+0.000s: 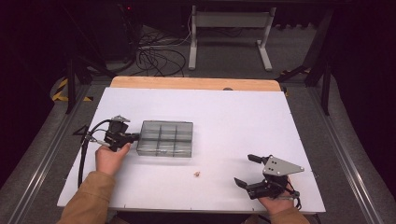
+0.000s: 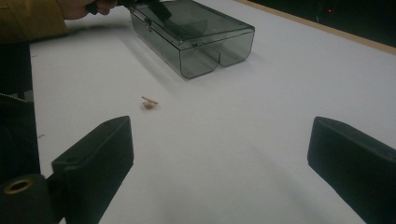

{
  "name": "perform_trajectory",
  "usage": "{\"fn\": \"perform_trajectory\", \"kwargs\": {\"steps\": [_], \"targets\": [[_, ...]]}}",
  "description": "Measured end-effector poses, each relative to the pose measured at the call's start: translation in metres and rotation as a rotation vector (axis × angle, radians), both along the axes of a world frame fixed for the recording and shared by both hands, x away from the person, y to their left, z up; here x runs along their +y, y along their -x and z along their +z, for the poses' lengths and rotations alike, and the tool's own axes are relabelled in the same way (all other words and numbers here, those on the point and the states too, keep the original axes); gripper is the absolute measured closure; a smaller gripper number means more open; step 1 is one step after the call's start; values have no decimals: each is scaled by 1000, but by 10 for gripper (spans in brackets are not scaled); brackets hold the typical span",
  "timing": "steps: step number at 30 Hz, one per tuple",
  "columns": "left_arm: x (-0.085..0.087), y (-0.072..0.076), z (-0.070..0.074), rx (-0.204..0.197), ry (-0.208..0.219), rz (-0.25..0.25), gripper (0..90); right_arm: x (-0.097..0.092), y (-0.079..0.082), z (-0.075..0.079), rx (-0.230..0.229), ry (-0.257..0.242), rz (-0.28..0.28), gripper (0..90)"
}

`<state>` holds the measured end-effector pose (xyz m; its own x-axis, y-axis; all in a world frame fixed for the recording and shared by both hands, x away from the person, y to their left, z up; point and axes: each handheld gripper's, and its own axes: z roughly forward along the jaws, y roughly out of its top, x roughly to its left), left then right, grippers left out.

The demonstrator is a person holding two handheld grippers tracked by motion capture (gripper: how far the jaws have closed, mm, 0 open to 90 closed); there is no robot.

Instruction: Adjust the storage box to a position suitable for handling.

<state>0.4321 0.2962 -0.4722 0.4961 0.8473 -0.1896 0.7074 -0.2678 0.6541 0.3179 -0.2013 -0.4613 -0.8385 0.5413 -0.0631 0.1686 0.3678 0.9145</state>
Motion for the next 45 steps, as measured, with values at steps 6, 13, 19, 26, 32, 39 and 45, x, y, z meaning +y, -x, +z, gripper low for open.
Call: {"fn": "perform_trajectory", "kwargs": {"steps": [6, 13, 19, 26, 32, 39, 45], "targets": [[-14, 2, 0, -8, 14, -37, 894, 0, -1, 0, 0, 1, 0, 75], [-27, 4, -1, -5, 38, -73, 894, 0, -1, 0, 2, 1, 0, 75], [-41, 9, 0, -3, 48, -114, 894, 0, -2, 0, 6, 1, -2, 75], [-51, 16, 2, 2, 53, -159, 894, -1, -1, 0, 6, 1, 0, 75], [-60, 18, 2, -1, 53, -177, 894, 0, -1, 0, 7, 0, 1, 75], [-67, 14, 0, -16, 54, -165, 894, 1, -1, -1, 9, 5, 4, 75], [-70, 9, -2, -23, 69, -145, 894, 1, -1, -1, 12, 5, 4, 75]]}}
